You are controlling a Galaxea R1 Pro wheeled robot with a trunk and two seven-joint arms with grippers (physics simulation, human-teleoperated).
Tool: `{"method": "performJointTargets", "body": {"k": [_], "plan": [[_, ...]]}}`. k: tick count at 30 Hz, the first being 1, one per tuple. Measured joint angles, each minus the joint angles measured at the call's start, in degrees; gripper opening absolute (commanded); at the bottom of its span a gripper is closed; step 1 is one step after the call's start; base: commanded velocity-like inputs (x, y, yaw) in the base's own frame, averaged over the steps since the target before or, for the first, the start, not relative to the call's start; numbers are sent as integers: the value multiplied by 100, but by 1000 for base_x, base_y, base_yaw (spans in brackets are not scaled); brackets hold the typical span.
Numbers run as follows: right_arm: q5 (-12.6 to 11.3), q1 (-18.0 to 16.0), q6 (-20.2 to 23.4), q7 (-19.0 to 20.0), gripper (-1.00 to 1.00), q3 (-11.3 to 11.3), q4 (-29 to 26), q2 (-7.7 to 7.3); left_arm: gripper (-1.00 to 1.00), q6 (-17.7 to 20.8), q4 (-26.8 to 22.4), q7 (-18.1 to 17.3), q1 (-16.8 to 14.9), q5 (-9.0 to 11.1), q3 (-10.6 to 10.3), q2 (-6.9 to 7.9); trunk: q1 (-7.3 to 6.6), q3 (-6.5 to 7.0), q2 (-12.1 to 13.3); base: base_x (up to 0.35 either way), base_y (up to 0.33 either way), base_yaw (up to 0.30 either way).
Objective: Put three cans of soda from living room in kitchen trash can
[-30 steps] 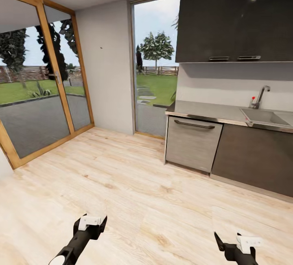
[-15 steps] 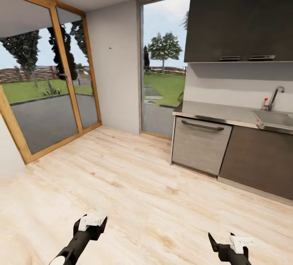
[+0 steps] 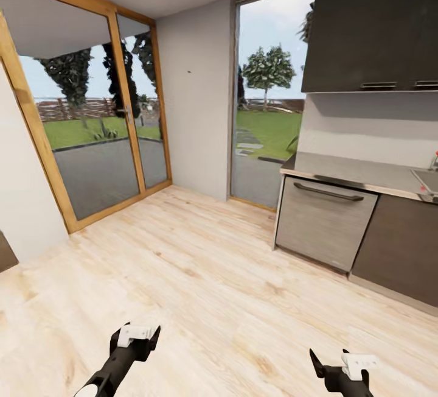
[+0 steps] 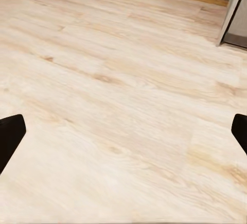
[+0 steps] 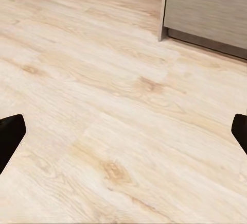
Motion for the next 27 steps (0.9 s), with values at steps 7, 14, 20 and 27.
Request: {"method": "performJointTargets", "body": {"k": [7,14,20,27], "plan": [[1,0,-2,0,100,2,4,0,100,6,57,4,-7,-3,0,0,0,0,0,179,0,244],[4,0,-8,0,100,81,44,0,100,9,72,5,-10,-3,0,0,0,0,0,312,0,245],[6,0,-11,-3,100,172,58,0,100,9,83,5,-16,-3,0,0,0,0,0,322,0,245],[7,0,-23,-8,100,242,139,0,100,9,159,5,-17,0,0,0,0,-1,0,324,0,245]]}}
